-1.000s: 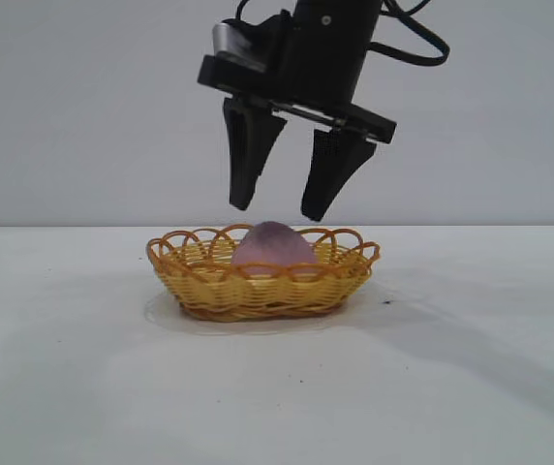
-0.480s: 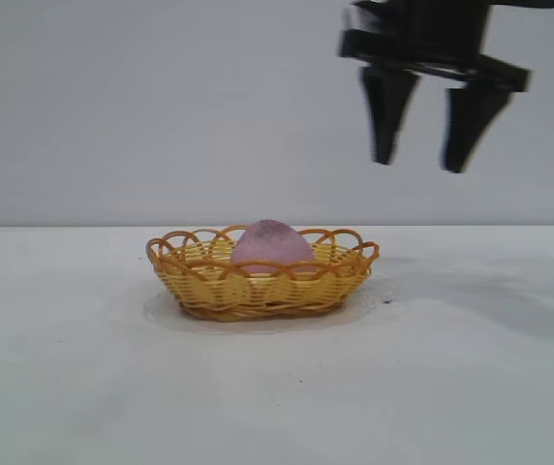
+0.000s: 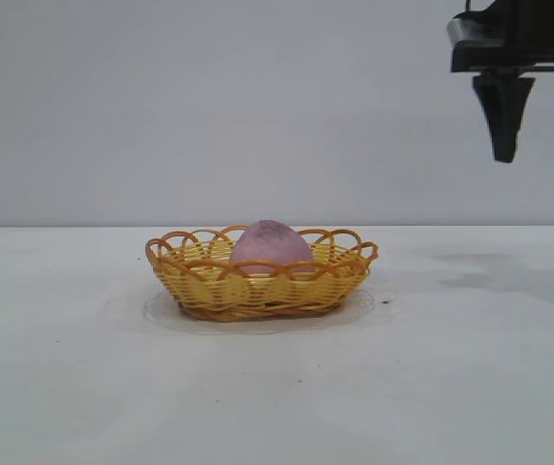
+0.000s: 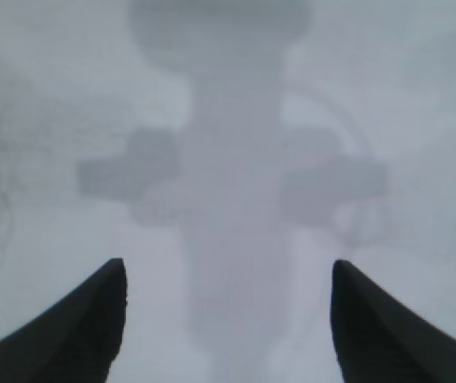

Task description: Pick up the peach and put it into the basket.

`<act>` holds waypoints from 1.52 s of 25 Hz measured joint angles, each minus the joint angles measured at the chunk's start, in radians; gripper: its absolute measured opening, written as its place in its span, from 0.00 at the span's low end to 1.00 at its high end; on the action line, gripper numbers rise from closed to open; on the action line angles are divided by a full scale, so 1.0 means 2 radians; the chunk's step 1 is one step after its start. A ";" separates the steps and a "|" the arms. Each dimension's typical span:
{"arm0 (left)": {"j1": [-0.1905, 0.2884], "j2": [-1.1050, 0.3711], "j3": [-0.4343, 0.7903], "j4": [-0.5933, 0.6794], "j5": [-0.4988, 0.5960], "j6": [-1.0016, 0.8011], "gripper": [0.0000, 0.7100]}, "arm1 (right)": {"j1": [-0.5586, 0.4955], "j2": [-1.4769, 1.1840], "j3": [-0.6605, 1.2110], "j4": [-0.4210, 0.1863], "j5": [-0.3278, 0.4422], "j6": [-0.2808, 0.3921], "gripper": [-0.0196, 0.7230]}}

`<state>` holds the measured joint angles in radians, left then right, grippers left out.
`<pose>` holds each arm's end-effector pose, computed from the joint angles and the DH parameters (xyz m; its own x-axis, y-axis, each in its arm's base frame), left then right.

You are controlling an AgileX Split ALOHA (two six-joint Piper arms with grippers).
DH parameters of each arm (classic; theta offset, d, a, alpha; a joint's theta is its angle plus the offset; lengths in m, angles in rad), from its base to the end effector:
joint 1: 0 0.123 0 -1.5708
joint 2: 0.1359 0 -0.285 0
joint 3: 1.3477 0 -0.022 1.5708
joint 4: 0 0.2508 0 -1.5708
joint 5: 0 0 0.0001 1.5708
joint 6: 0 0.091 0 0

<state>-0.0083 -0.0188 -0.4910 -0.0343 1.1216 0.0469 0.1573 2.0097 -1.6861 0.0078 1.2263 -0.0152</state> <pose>-0.0093 -0.0027 0.2699 -0.4993 0.0361 -0.8657 0.0510 0.9986 0.0122 0.4084 0.0655 0.2344 -0.9798 -0.1681 -0.1080 -0.1698 0.9855 0.0059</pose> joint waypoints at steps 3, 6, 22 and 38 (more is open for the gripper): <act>0.000 0.000 0.000 0.000 0.000 0.000 0.56 | -0.016 -0.015 0.012 0.002 0.000 0.000 0.65; 0.000 0.000 0.000 0.000 0.000 0.000 0.56 | -0.028 -0.033 0.032 0.005 0.001 0.000 0.65; 0.000 0.000 0.000 0.000 0.000 0.000 0.56 | -0.037 -0.294 0.242 0.012 -0.010 0.000 0.65; 0.000 0.000 0.000 0.000 0.000 0.000 0.56 | -0.037 -0.646 0.544 0.023 -0.102 0.001 0.65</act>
<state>-0.0083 -0.0188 -0.4910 -0.0343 1.1216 0.0469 0.0831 0.7176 -0.5972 0.0531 1.0217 -0.0136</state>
